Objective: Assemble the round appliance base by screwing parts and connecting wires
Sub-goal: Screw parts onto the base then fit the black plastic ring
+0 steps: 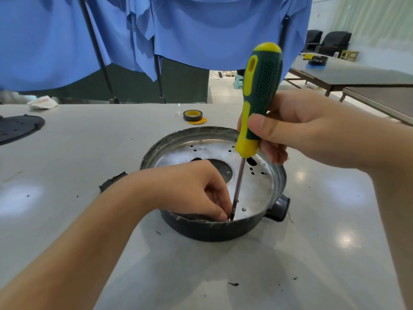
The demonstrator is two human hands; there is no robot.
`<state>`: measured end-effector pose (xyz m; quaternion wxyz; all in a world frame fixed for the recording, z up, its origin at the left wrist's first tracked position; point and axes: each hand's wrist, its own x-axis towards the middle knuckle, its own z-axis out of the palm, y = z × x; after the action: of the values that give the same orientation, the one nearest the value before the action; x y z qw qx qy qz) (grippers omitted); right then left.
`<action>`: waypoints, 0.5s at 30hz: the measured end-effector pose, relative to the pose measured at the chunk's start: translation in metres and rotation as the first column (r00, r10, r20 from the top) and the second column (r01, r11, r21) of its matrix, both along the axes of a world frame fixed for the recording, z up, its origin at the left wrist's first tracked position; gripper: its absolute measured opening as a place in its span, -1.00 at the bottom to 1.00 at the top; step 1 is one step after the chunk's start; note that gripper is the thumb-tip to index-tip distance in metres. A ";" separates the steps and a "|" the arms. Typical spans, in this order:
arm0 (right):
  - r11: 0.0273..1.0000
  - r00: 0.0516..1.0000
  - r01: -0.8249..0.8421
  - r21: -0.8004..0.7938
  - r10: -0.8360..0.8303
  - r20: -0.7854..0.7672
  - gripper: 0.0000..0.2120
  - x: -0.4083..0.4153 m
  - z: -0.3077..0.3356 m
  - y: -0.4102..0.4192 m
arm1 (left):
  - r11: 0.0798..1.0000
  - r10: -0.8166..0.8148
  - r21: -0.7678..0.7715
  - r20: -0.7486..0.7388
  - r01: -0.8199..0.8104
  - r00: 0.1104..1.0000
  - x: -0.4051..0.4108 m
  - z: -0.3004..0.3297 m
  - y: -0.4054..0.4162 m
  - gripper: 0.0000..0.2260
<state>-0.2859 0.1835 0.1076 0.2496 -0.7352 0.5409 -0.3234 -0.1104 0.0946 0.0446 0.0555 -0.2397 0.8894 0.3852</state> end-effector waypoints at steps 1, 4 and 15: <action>1.000 1.000 0.004 0.002 -0.004 -0.006 -0.76 0.000 0.000 0.000 | 1.000 0.000 0.002 0.001 0.000 1.000 0.000 0.000 0.000 -0.86; 1.000 1.000 0.004 0.006 -0.004 -0.022 -0.76 0.000 0.000 0.000 | 1.000 -0.005 0.008 0.004 0.005 1.000 0.001 0.001 0.000 -0.87; 0.999 0.997 0.017 -0.035 -0.019 -0.073 -0.79 0.003 0.001 0.001 | 0.999 -0.026 -0.029 0.017 0.027 1.000 0.002 0.002 0.001 -0.85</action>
<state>-0.2830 0.1848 0.1090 0.2139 -0.7459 0.5507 -0.3076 -0.1089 0.0958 0.0464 0.0645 -0.2320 0.8976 0.3693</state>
